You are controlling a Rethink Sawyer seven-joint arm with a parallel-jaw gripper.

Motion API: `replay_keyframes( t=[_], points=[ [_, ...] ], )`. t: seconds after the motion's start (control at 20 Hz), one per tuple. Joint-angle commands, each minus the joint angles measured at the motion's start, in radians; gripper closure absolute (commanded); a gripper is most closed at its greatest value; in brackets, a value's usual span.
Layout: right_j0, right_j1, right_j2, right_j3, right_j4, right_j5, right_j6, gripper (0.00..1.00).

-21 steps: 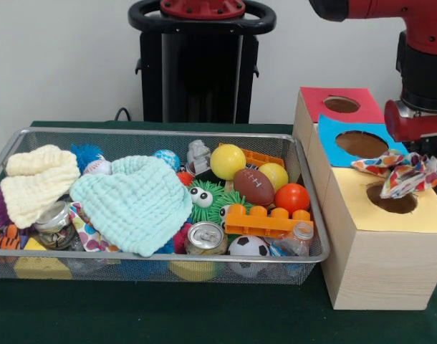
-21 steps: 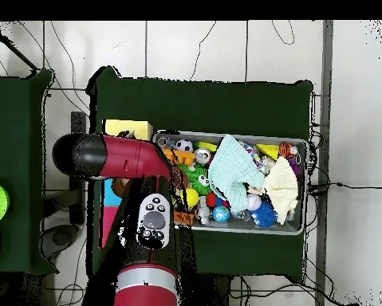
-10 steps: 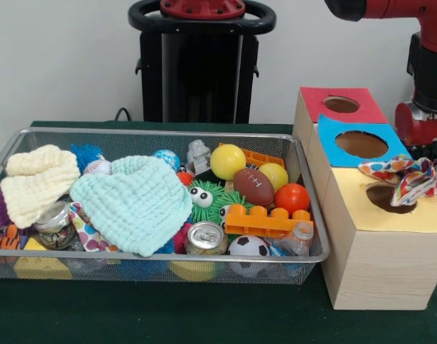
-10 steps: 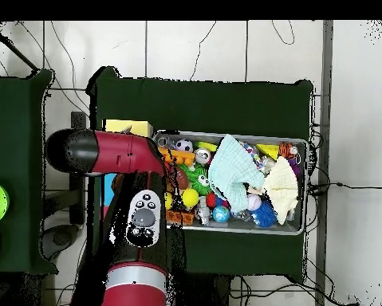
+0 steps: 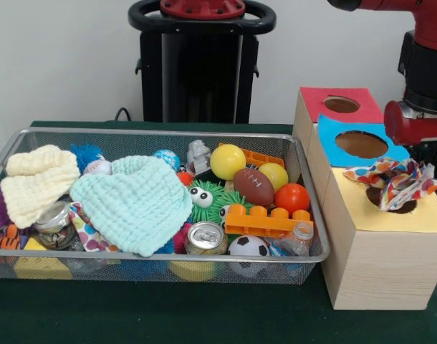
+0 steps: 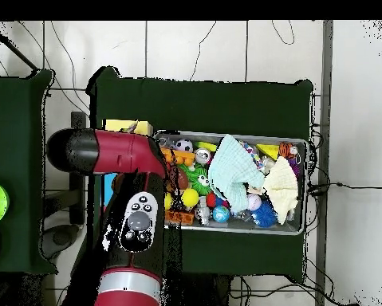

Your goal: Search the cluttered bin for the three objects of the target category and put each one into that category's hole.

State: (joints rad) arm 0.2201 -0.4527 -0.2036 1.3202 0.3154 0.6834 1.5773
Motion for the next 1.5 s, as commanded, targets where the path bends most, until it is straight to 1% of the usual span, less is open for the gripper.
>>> replay_keyframes(
  t=[0.05, 0.4, 0.65, 0.85, 1.0, 1.15, 1.5],
  points=[
    [-0.007, 0.055, -0.058, -0.026, -0.05, 0.091, 0.247, 1.0],
    [0.0, 0.094, -0.091, -0.05, -0.058, 0.09, 0.224, 1.0],
    [0.001, 0.13, -0.09, -0.055, -0.05, 0.045, 0.218, 1.0],
    [-0.002, 0.155, -0.074, -0.056, -0.037, 0.013, 0.218, 1.0],
    [-0.01, 0.167, -0.054, -0.051, -0.027, 0.019, 0.211, 1.0],
    [-0.022, 0.17, -0.027, -0.047, -0.017, 0.05, 0.194, 1.0],
    [-0.03, 0.169, 0.006, -0.03, -0.002, 0.032, 0.183, 1.0]
  ],
)
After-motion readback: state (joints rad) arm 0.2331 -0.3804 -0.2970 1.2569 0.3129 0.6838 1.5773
